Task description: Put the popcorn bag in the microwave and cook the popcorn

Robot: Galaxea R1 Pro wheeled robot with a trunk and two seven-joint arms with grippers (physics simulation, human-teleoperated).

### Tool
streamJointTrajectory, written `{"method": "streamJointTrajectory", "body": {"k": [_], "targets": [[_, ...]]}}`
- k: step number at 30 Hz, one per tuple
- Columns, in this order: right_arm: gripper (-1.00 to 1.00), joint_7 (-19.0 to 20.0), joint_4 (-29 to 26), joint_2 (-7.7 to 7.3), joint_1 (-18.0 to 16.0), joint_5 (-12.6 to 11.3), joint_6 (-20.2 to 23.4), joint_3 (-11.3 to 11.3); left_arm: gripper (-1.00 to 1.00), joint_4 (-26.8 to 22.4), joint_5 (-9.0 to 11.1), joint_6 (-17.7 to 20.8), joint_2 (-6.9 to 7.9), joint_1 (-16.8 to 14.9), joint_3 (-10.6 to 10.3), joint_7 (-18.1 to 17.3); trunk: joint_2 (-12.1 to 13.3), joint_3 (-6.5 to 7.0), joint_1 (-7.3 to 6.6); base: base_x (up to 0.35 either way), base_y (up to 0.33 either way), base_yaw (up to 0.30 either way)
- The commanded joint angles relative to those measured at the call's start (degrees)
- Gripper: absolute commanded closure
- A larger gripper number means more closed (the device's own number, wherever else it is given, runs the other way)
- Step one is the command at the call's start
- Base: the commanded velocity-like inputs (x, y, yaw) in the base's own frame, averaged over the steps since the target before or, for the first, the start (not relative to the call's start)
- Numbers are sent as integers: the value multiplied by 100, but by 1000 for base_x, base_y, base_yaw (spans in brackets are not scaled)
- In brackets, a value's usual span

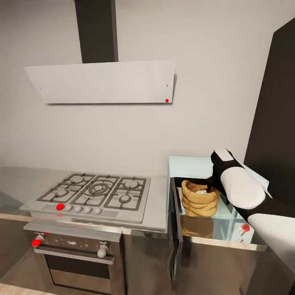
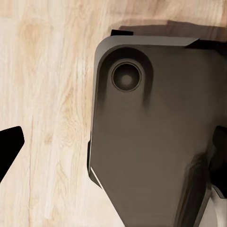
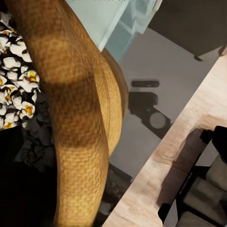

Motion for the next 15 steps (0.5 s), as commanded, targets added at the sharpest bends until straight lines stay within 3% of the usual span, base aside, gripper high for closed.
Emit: {"method": "streamJointTrajectory", "body": {"k": [1,15], "targets": [[-100,-36,-15,3,-4,-39,62,5,-100,-9,4,21,-1,-1,43,6,-5,1,1,0,0,0],[-100,-36,-15,3,-1,-39,70,0,-100,-9,4,21,-1,-1,46,6,-5,133,1,0,0,0]]}}
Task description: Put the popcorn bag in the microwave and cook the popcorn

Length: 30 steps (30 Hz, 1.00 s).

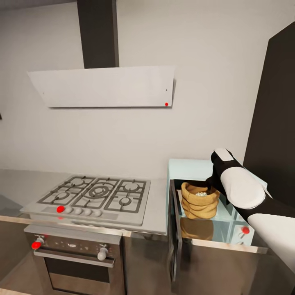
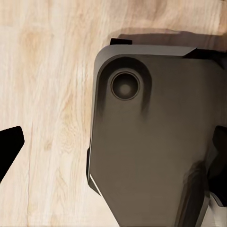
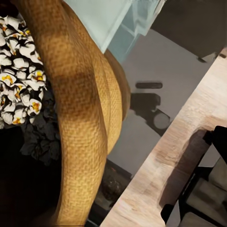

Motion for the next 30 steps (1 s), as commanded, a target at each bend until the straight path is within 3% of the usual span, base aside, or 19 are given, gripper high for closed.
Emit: {"method": "streamJointTrajectory", "body": {"k": [1,15,20,24,28,30], "targets": [[-100,-36,-15,2,-4,-41,65,8,-100,-9,4,21,-1,-1,43,6,-5,1,1,0,0,0],[-100,-36,-15,13,-8,-51,73,8,-100,-9,4,21,-1,-1,35,6,-5,133,1,-2,0,0],[-100,-32,-15,34,-7,-57,91,14,-100,-9,4,20,-1,-1,35,6,-5,180,1,-222,0,0],[-100,-1,-15,44,-8,-58,549,20,-100,-9,4,21,-1,-1,35,6,-5,213,1,-309,0,0],[-100,72,-43,58,-8,-65,619,31,-100,-9,4,21,-1,-1,35,6,-5,228,1,-280,0,0],[-100,296,-123,88,-8,-65,751,50,-100,-9,4,21,-3,-1,35,6,-5,230,1,-271,0,0]]}}
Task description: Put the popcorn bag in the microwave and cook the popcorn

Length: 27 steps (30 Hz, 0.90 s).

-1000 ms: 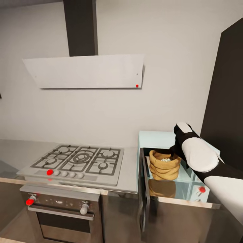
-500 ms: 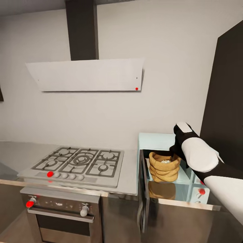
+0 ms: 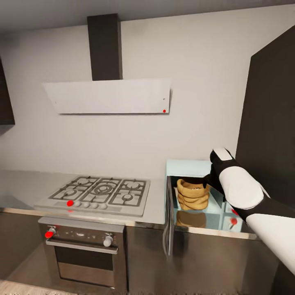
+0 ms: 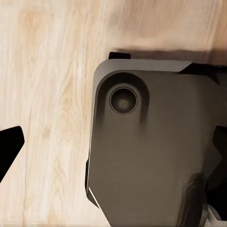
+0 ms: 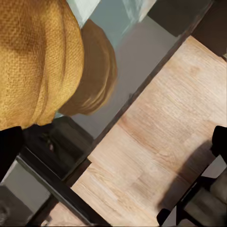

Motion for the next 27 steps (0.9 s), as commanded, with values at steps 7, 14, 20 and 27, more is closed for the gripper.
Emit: {"method": "streamJointTrajectory", "body": {"k": [7,14,20,27], "targets": [[-100,2008,-184,62,16,-9,1139,1118,-100,-11,4,18,1,-1,43,6,-6,-9,-3,-255,0,0],[-100,3965,313,57,458,525,230,2697,-100,-11,4,13,-5,-1,48,13,-6,-9,-3,-103,0,0],[-100,6234,1573,-37,1240,1155,-2955,4368,-100,-11,4,12,-5,-1,52,12,-6,-9,-3,-3,0,0],[-100,7288,2386,-229,1980,1624,-5905,5113,-100,-11,4,5,-16,-1,52,13,-6,-9,-3,-54,0,0]]}}
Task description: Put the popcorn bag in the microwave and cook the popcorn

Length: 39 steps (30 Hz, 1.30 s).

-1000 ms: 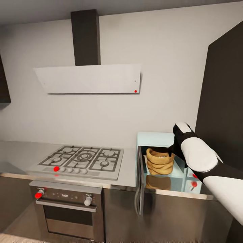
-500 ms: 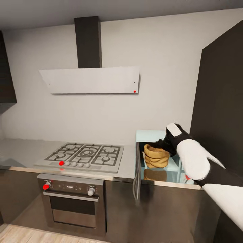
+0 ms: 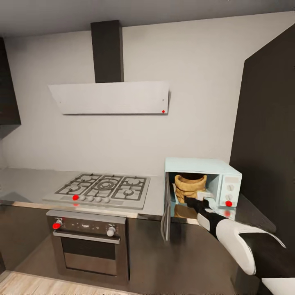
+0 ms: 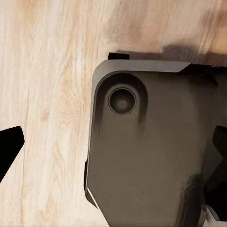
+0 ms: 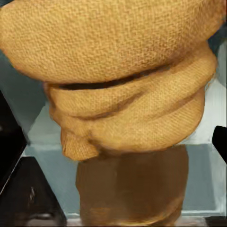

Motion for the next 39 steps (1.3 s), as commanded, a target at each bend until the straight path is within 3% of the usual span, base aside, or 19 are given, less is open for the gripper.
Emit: {"method": "streamJointTrajectory", "body": {"k": [1,5,7,15,26,39], "targets": [[-100,48,33,-62,193,1,-367,91,-100,-8,4,18,-1,-2,43,7,-7,-8,-1,-266,5,0],[-100,77,39,-148,441,32,-1294,135,-100,-8,4,7,-2,-2,43,7,-7,-8,-1,-205,5,0],[-100,89,38,-158,506,48,-1532,152,-100,-8,4,8,-2,-2,43,7,-7,-8,-1,-85,1,0],[-100,96,33,-161,532,513,-1789,173,-100,-8,4,9,-2,-2,43,7,-7,-8,-1,-7,0,0],[-100,67,35,-161,532,549,-2179,194,-100,-8,4,10,-2,-2,43,7,-7,-8,-1,18,9,0],[-100,65,33,-161,532,549,-2196,194,-100,-8,4,17,-2,-2,43,7,-7,-8,-1,142,70,0]]}}
